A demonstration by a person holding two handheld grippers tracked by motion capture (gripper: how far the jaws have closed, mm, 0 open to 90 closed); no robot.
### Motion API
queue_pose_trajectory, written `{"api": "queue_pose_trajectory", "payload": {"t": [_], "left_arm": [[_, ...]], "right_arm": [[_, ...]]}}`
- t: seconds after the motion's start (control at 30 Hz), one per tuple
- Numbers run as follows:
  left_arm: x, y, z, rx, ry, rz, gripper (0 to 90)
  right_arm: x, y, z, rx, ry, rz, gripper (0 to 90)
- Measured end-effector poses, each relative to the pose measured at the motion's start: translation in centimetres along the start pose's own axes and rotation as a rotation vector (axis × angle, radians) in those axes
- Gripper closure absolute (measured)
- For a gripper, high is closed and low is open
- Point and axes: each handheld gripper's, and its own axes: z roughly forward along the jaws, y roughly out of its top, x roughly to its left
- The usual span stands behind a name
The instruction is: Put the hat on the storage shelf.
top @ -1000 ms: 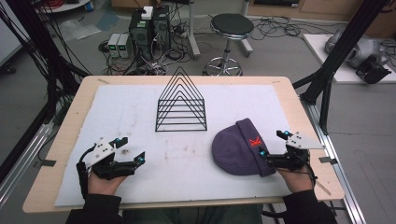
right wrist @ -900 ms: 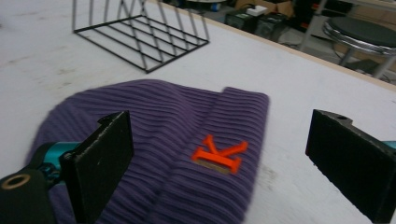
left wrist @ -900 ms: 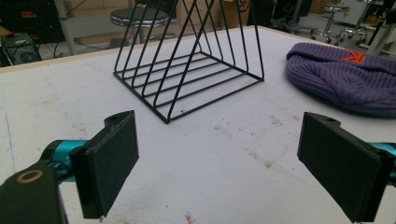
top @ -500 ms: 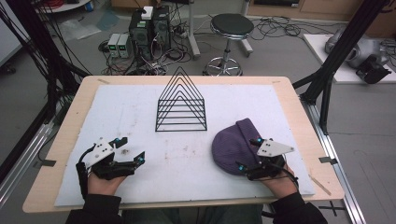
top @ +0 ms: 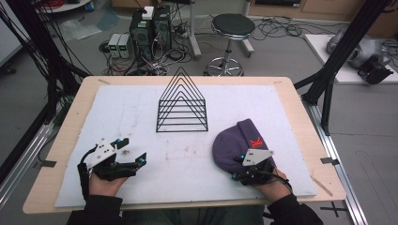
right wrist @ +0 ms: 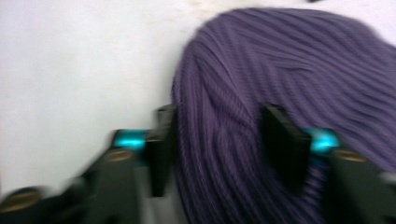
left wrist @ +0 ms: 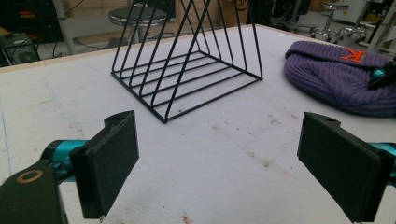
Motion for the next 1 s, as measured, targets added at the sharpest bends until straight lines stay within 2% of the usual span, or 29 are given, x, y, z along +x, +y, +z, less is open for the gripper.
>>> {"api": "queue_pose_trajectory", "payload": {"t": [0.07,0.17,0.3,0.33,0.37,0.4,0.47,0.53,0.57,0.6,0.63,0.67,0.87,0.9,0.93,1.0], "left_arm": [[0.0,0.0,0.0,0.001,-0.003,0.000,12.8],[-0.1,-0.1,0.1,0.003,-0.006,0.006,12.8],[-0.1,0.0,0.1,-0.010,-0.017,0.013,12.8],[-0.1,0.0,0.1,-0.010,-0.017,0.013,12.8],[0.0,0.0,0.1,-0.021,-0.028,0.017,12.8],[0.0,0.0,0.1,-0.021,-0.028,0.017,12.8],[0.1,0.1,0.2,-0.032,-0.041,-0.001,12.7],[0.1,0.2,0.2,-0.033,-0.054,-0.002,12.7],[-0.1,0.4,0.4,-0.035,-0.069,0.007,12.7],[-0.1,0.4,0.4,-0.035,-0.069,0.007,12.7],[-0.2,0.6,0.5,-0.034,-0.077,0.014,12.7],[-0.4,0.7,1.0,-0.024,-0.097,0.027,12.7],[-1.1,1.1,2.0,0.000,-0.129,0.048,12.7],[-1.2,1.3,2.1,0.000,-0.137,0.049,12.8],[-1.3,1.7,2.4,0.000,-0.154,0.057,12.9],[-1.4,1.9,2.6,-0.001,-0.160,0.058,13.4]], "right_arm": [[-0.2,-0.1,-0.3,-0.009,-0.005,0.023,67.6],[-0.5,-0.2,-0.6,-0.026,-0.019,0.038,73.5],[-1.1,0.2,-1.7,-0.098,-0.032,0.069,75.6],[-1.1,0.2,-1.7,-0.098,-0.032,0.069,75.6],[-1.7,0.6,-2.4,-0.116,-0.021,0.096,76.2],[-1.8,0.7,-2.7,-0.122,-0.026,0.103,76.4],[-2.2,1.2,-3.7,-0.147,-0.035,0.109,76.8],[-2.4,1.4,-4.1,-0.154,-0.040,0.110,76.9],[-2.8,1.9,-5.0,-0.171,-0.051,0.117,76.9],[-2.8,1.9,-5.0,-0.171,-0.051,0.117,76.9],[-3.3,2.3,-5.8,-0.199,-0.047,0.141,76.9],[-3.5,2.6,-6.1,-0.213,-0.048,0.143,77.0],[-3.8,4.7,-7.6,-0.257,-0.053,0.122,77.4],[-3.9,5.7,-8.2,-0.289,-0.029,0.104,77.4],[-3.9,6.1,-8.4,-0.302,-0.019,0.100,77.4],[-3.8,6.6,-8.6,-0.315,-0.006,0.088,77.4]]}}
